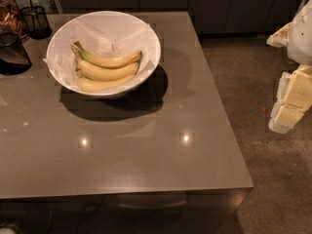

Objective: Pick banana from white bowl

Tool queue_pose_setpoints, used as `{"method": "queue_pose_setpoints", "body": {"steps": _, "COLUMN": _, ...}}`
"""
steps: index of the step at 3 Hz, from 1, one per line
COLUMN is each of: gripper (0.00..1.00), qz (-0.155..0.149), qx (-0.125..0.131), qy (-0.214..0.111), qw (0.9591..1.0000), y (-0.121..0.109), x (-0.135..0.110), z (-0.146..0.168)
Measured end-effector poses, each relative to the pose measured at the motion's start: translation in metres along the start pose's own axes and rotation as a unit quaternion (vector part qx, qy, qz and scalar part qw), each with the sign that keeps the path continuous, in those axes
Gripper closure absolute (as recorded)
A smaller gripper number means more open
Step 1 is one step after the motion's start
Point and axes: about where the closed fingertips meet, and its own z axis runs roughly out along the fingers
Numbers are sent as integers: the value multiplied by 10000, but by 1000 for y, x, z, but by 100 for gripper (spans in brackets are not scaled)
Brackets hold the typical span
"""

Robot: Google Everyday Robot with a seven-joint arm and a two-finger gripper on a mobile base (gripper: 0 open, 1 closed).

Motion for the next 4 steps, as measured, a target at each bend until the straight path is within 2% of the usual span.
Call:
{"method": "queue_pose_setpoints", "body": {"steps": 1, "gripper": 0, "qz": -54, "qx": 23, "qy": -24, "qw": 10000, "y": -1, "x": -11, "z": -3}}
{"method": "queue_pose_setpoints", "body": {"steps": 3, "gripper": 0, "qz": -576, "qx": -163, "qy": 240, "qw": 9979, "y": -13, "x": -69, "z": 7}}
{"method": "queue_pose_setpoints", "body": {"steps": 4, "gripper": 0, "qz": -613, "qx": -75, "qy": 82, "qw": 9981, "y": -18, "x": -81, "z": 7}}
